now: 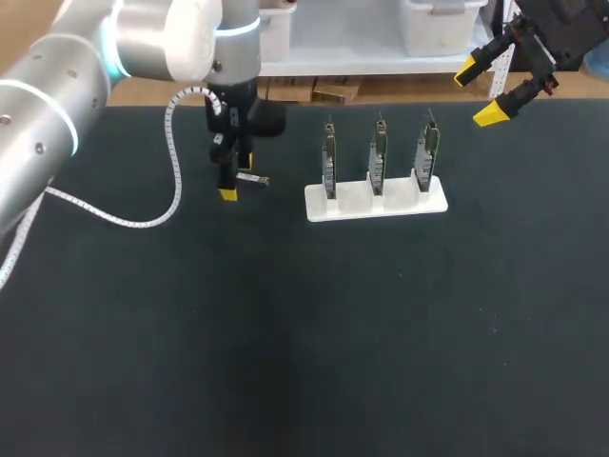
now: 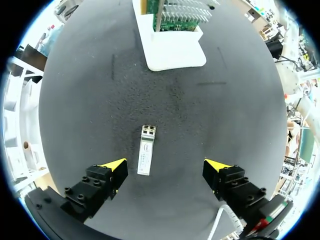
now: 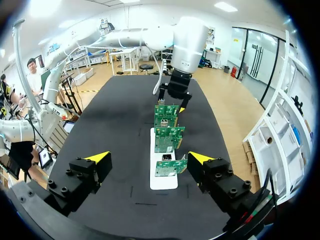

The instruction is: Pick up the optical module with the left hand, and insert it into the network port with the right hand.

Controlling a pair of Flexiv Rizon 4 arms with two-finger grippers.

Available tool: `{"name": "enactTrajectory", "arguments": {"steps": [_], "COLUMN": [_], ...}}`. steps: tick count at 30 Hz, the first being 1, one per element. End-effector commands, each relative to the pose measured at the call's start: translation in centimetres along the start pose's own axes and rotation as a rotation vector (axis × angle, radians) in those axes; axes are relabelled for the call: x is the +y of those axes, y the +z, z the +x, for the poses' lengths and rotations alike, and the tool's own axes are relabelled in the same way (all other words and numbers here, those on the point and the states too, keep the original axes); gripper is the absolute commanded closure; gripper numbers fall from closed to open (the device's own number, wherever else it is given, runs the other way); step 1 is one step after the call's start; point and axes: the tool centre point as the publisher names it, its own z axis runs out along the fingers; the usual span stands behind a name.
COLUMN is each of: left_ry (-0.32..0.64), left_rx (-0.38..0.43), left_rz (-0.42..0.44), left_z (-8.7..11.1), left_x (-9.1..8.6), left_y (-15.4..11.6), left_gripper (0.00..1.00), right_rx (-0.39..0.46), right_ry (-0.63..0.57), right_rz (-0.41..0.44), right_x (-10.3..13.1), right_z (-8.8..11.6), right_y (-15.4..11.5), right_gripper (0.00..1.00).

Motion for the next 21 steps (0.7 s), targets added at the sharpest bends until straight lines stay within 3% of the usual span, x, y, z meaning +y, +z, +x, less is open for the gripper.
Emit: {"name": "enactTrajectory", "arguments": {"steps": [1, 21], "left_ry": [0.001, 0.002], "left_rx": [0.006, 0.025], "left_rz": [0.029, 0.031], "left_z": [-0.12, -0.39], "left_x": [0.97, 1.75], "left_y": [-0.26, -0.48], "left_gripper": [0.0, 0.0], "right_rx": [0.001, 0.001], "right_ry": [0.0, 0.0], "right_rz": [0.005, 0.005], "right_x": [0.22, 0.22], "right_z": [-0.03, -0.03], "right_y": [0.0, 0.0], "right_gripper": [0.0, 0.0]}}
